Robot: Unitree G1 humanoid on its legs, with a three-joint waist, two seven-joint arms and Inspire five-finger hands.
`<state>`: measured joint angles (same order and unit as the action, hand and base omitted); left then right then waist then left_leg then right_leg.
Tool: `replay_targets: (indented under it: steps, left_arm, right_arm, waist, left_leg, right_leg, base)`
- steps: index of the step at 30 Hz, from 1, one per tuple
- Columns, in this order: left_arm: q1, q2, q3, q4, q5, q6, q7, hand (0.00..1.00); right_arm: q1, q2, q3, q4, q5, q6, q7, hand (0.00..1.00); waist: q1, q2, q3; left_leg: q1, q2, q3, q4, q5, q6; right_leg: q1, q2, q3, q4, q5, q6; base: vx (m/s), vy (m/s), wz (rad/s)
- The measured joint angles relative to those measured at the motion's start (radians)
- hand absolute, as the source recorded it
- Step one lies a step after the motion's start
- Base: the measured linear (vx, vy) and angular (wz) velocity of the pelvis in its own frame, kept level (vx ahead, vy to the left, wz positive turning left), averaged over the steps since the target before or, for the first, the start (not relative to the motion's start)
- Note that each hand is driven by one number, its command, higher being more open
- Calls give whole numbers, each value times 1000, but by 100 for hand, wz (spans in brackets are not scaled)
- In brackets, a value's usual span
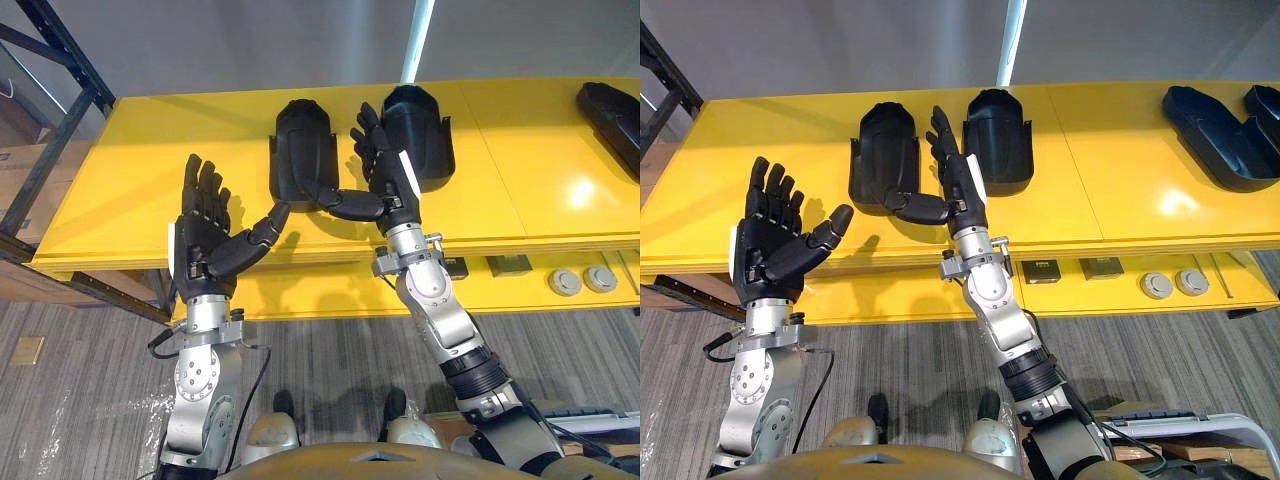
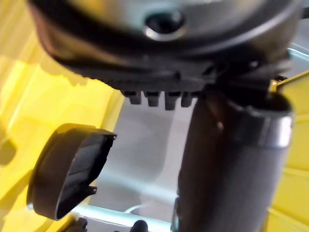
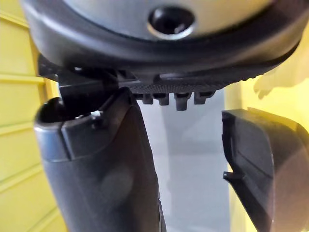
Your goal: Walk over and take three plastic housings, then place them on the shelf
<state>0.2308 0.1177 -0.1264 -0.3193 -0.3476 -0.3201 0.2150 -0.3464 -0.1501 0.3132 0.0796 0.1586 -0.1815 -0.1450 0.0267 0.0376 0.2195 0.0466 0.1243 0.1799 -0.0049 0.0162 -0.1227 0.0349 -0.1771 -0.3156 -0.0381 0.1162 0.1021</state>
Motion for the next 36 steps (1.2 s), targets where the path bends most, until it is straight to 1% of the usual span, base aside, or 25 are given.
replay_targets:
  steps: [2,7,12,13,17,19,22,36]
  left_arm:
    - [3,-1,-2,6,0,0,4,100]
    - [3,-2,-4,6,0,0,5,100]
    - [4,-7,-19,5,0,0,5,100]
    - [4,-11,-20,6,0,0,5,100]
    - [4,-21,-23,6,0,0,4,100]
    - [5,-21,-23,6,0,0,4,100]
    - [5,-21,-24,6,0,0,4,100]
    - [5,-21,-46,8,0,1,3,100]
  right_arm:
    - [0,0,0,20,-35,1,-15,100]
    - [0,1,-7,44,-36,1,-52,100]
    - [-1,2,-28,55,-38,1,-75,100]
    - [-1,4,-30,76,-60,1,-86,100]
    - [0,8,-30,116,-77,29,-116,100]
    - [0,11,-30,117,-80,31,-130,100]
    - [1,12,-30,117,-113,32,-136,100]
    - [22,30,-31,149,-113,53,-151,100]
  waist:
    - [-1,1,1]
    - [-1,7,3]
    - [-2,20,9]
    - [-5,23,10]
    - [-5,24,10]
    - [-5,24,10]
    - [-5,25,10]
    - [-7,32,7]
  left_leg:
    - [-1,0,-1,-1,2,0]
    - [3,-1,-4,-16,14,0]
    - [16,-5,-4,-38,27,1]
    - [16,-6,-5,-39,28,1]
    - [17,-6,-5,-40,29,1]
    - [18,-6,-5,-42,31,1]
    - [30,-7,0,-54,35,0]
    - [32,-7,3,-54,36,0]
  right_leg:
    - [-1,0,-2,0,0,0]
    - [-3,0,-5,1,0,0]
    - [-2,-2,-5,1,0,0]
    - [-3,-3,-6,1,0,0]
    - [-3,-3,-6,1,0,0]
    - [-3,-3,-6,1,0,0]
    - [0,-2,-3,1,0,0]
    - [1,-3,-1,-1,1,1]
  base:
    - [-13,1,2]
    - [0,0,0]
    - [0,0,0]
    - [0,0,0]
    - [0,0,0]
    - [0,0,0]
    - [-7,-1,-4]
    - [0,0,0]
